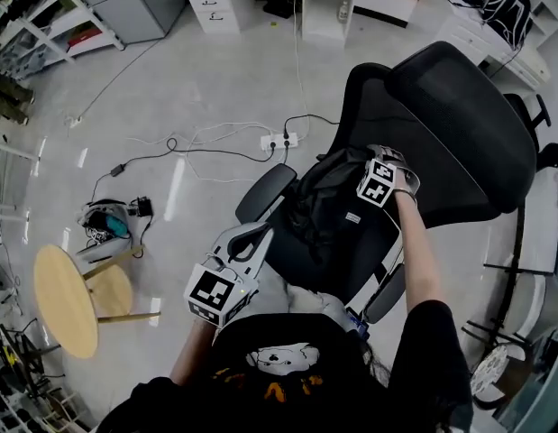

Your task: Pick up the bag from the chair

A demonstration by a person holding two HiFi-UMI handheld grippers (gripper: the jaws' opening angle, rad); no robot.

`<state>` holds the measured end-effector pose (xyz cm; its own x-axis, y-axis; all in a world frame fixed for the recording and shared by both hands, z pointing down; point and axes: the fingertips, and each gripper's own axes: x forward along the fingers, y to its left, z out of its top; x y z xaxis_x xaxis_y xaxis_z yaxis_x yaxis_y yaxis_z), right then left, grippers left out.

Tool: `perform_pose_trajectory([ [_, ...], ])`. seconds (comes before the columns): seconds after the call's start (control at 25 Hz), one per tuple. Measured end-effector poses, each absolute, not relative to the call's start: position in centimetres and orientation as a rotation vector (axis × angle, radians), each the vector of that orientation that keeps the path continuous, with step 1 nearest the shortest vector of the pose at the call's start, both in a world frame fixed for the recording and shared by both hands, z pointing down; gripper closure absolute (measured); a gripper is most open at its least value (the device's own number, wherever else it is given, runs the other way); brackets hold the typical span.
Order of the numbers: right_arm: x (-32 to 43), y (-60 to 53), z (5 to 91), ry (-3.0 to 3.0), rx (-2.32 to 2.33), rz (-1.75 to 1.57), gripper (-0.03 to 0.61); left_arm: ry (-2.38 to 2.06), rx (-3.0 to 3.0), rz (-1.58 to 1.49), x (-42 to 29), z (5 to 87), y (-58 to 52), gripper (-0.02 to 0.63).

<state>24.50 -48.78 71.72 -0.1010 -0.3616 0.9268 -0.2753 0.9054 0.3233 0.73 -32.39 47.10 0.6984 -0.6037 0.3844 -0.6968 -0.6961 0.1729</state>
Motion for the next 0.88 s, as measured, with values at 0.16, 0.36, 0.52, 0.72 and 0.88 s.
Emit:
perform_pose_trajectory([
  [0.16, 22.5, -49.6, 73.0, -1.700, 0.507, -0.062, 0.209, -1.079, 2.582, 0.447, -0.5, 47.5, -32.7, 0.606],
  [0.36, 22.0, -49.2, 73.6, -1.661, 0.506, -0.023, 0.254, -1.103, 2.576, 0.435, -0.9, 47.3, -32.7, 0.605],
  [0.52, 21.7, -47.0, 73.1, -1.671, 0.513, 0.003, 0.338, -1.097, 2.581, 0.426, -1.1, 47.5, -32.3, 0.606],
  [0.72, 21.2, -43.5, 71.5, -1.701, 0.625, -0.009, 0.393, -1.088, 2.596, 0.409, -1.4, 47.2, -32.0, 0.605],
  [0.88, 20.0, -40.8, 70.3, -1.681, 0.754, 0.009, 0.414, -1.099, 2.601, 0.407, -2.7, 47.1, -31.8, 0.604],
])
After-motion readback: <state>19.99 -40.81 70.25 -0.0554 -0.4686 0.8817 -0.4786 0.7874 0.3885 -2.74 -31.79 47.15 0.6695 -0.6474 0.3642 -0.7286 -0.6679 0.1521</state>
